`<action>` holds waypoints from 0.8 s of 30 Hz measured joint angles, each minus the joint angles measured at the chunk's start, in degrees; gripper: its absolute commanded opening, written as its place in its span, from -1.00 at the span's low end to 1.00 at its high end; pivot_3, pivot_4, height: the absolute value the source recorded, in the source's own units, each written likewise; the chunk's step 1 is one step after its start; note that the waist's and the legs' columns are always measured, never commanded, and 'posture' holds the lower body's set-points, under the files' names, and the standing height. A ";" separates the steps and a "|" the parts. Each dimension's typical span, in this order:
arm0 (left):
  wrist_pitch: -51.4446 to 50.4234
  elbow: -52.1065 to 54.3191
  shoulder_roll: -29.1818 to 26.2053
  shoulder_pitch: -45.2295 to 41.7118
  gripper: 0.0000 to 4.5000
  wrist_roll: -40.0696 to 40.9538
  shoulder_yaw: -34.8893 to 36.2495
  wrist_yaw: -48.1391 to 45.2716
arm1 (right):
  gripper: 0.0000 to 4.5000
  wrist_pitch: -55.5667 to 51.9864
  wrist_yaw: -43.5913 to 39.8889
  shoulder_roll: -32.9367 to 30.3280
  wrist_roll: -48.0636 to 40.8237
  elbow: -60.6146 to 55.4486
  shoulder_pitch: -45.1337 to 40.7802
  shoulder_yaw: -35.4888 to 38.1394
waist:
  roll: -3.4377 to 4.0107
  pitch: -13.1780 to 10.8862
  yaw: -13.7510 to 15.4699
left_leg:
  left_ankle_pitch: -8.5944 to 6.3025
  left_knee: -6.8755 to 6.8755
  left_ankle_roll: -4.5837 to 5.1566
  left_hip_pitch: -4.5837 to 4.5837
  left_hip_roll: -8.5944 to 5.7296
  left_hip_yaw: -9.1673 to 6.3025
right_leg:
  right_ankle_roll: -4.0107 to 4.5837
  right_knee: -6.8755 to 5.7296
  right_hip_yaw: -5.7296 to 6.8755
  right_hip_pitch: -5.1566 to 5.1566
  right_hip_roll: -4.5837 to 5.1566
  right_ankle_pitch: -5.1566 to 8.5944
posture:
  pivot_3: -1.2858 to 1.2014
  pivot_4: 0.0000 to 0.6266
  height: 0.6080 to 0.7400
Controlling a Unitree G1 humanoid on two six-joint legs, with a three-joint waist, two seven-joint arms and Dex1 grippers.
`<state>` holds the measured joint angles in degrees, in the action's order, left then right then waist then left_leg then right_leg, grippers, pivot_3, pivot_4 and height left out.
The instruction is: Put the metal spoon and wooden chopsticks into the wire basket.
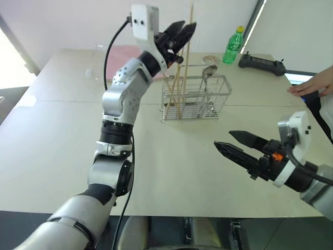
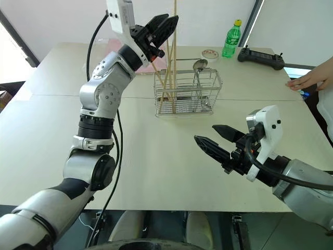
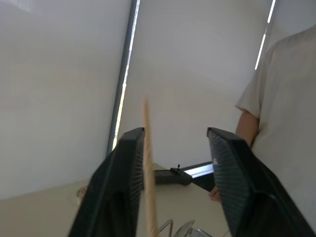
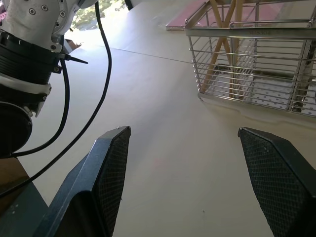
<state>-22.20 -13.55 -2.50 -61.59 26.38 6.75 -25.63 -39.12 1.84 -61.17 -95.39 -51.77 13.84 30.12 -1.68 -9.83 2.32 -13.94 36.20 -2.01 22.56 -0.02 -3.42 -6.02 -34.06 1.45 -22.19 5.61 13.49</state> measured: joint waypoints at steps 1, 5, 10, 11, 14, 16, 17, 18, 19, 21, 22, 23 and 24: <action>-0.20 0.84 0.08 0.00 0.79 0.31 -0.01 0.19 | 0.59 0.08 0.00 -0.01 -0.01 0.00 -0.05 -0.01 | 0.00 0.00 0.01 | 0.00 -0.01 0.00 0.00 0.00 0.00 | 0.00 0.01 0.00 0.00 0.00 0.00 | 0.03 -0.52 0.71; -1.15 2.66 0.08 0.01 0.99 0.54 -0.20 0.66 | 0.59 0.18 0.00 -0.02 -0.01 0.07 -0.53 -0.23 | 0.00 0.00 0.04 | 0.00 -0.01 0.00 0.00 0.00 0.00 | 0.00 0.00 0.00 0.00 0.00 0.00 | 0.03 -0.52 0.71; -2.23 3.70 -1.14 0.00 0.99 0.65 -0.25 0.83 | 0.59 0.19 -0.15 -0.04 0.00 0.25 -1.21 -0.48 | 0.00 0.00 -0.02 | 0.00 -0.01 0.00 -0.02 0.00 0.00 | 0.01 -0.01 0.00 0.00 0.00 0.00 | 0.03 -0.52 0.71; -2.55 3.71 -1.79 -0.05 0.99 0.75 -0.21 0.74 | 0.59 0.18 -0.23 -0.06 0.01 0.32 -1.26 -0.48 | 0.01 0.00 -0.07 | 0.00 -0.02 0.01 -0.03 0.00 0.00 | 0.01 -0.01 0.00 0.00 0.00 0.00 | 0.03 -0.52 0.71; -6.14 0.83 -6.95 -3.08 0.99 2.59 0.55 -2.19 | 0.59 -0.47 -1.63 -1.35 0.10 0.84 -1.35 0.03 | 0.01 -0.01 -0.15 | 0.00 -0.02 0.01 0.00 0.00 -0.01 | 0.02 -0.06 0.01 -0.08 -0.03 0.00 | 0.03 -0.52 0.71; -10.00 -3.14 -14.15 -7.16 0.99 3.95 0.86 -8.44 | 0.59 -1.93 -3.50 -3.00 0.05 2.30 -1.30 2.46 | 0.06 -0.02 -0.34 | 0.00 -0.05 0.02 -0.02 0.01 0.02 | 0.03 -0.07 0.00 -0.11 -0.04 0.00 | 0.03 -0.52 0.71; -11.85 -4.73 -18.91 -8.57 0.99 4.26 0.61 -13.42 | 0.59 -2.79 -4.67 -3.90 0.05 3.40 -1.24 4.73 | 0.15 0.02 -0.59 | -0.02 -0.08 0.04 -0.05 0.01 0.02 | 0.05 -0.05 0.00 -0.10 -0.04 0.01 | 0.03 -0.52 0.71; -12.80 -5.41 -23.79 -8.89 0.99 4.30 -0.22 -19.23 | 0.59 -3.72 -6.04 -4.42 0.10 4.73 -1.14 7.20 | 0.22 0.06 -0.80 | -0.06 -0.10 0.11 -0.06 0.01 0.03 | 0.09 -0.05 0.00 -0.10 -0.04 0.04 | 0.03 -0.52 0.71; -12.96 -5.79 -27.91 -8.55 0.99 4.07 -1.44 -24.89 | 0.59 -4.62 -7.43 -4.75 0.46 6.20 -0.95 9.36 | 0.27 0.09 -0.84 | -0.09 -0.10 0.17 -0.06 0.01 0.02 | 0.16 -0.05 0.00 -0.09 -0.04 0.08 | 0.03 -0.52 0.71; -11.29 -5.69 -34.32 -5.99 0.99 2.64 -5.07 -35.84 | 0.59 -6.61 -10.04 -5.15 1.87 8.85 -0.65 12.45 | 0.35 0.14 -0.64 | -0.12 -0.15 0.20 -0.06 0.02 0.01 | 0.23 -0.04 0.01 -0.09 -0.03 0.12 | 0.03 -0.52 0.71; -10.02 -5.69 -36.37 -4.17 0.99 1.50 -6.88 -40.15 | 0.59 -7.40 -11.20 -5.18 2.49 9.84 -0.45 13.47 | 0.38 0.15 -0.25 | -0.12 -0.14 0.21 -0.05 0.02 0.01 | 0.26 -0.04 0.01 -0.10 -0.02 0.14 | 0.03 -0.52 0.71; -8.98 -5.73 -37.87 -2.45 0.99 0.49 -8.46 -43.50 | 0.59 -8.06 -12.08 -5.20 3.10 10.63 -0.48 13.82 | 0.37 0.14 0.03 | -0.12 -0.13 0.20 -0.02 0.03 -0.02 | 0.26 -0.03 0.02 -0.10 -0.02 0.14 | 0.03 -0.52 0.71; -7.17 -5.61 -39.92 -0.27 0.99 -0.86 -10.56 -47.46 | 0.59 -8.75 -13.17 -5.26 3.77 11.38 -0.57 14.02 | 0.36 0.14 0.08 | -0.12 -0.12 0.20 0.02 0.04 -0.03 | 0.27 -0.01 0.03 -0.12 -0.02 0.14 | 0.03 -0.52 0.71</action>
<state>-29.37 -19.16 -42.42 -61.86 25.52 -3.81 -73.09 -47.87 -11.33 -66.42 -91.62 -40.39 13.27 44.14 -1.31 -9.69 2.40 -14.06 36.08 -1.80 22.58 0.02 -3.45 -5.75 -34.07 1.48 -22.32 5.59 13.63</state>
